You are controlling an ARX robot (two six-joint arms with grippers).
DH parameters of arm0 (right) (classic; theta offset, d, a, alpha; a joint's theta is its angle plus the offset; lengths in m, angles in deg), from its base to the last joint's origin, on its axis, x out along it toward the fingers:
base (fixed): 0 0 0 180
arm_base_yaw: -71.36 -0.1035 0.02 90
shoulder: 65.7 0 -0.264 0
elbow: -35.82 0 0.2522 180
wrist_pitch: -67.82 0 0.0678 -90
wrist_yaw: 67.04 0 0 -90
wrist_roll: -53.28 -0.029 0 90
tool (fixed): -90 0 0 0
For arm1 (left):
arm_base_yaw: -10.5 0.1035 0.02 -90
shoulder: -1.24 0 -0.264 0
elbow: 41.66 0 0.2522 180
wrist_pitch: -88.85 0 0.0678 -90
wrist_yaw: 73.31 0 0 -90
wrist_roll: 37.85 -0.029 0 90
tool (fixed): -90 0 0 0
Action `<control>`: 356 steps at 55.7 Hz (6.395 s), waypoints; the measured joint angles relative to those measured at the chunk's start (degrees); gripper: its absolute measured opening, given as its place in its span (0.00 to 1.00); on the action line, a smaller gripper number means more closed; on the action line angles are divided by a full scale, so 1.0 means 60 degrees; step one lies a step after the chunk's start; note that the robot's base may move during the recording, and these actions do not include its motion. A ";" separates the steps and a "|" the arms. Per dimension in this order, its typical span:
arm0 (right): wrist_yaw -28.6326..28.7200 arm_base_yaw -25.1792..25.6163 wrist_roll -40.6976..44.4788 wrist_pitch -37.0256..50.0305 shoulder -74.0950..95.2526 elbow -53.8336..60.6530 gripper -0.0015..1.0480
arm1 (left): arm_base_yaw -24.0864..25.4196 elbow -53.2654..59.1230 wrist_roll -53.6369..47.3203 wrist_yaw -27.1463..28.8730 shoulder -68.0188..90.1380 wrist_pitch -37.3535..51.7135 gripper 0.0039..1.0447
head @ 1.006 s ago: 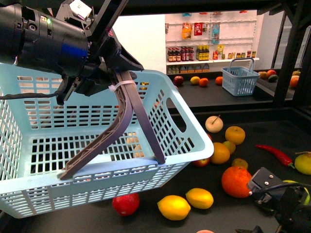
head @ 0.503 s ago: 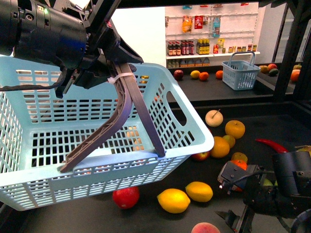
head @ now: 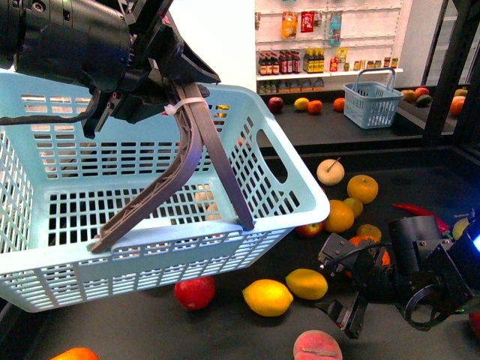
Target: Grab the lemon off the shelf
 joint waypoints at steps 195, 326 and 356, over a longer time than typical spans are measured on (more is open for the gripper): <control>-0.0270 0.0827 -0.8102 0.3304 -0.6845 0.4360 0.93 | 0.0000 0.0000 0.0055 0.0007 0.0051 -0.0004 0.14; -0.1599 -0.1843 -0.0798 -0.0463 0.1912 -0.2543 0.93 | -0.0004 0.0000 0.0062 0.0000 0.0055 -0.0004 0.13; -0.1530 -0.1781 -0.0863 -0.0226 0.1934 -0.2506 0.78 | -0.0004 0.0000 0.0066 0.0004 0.0055 -0.0004 0.13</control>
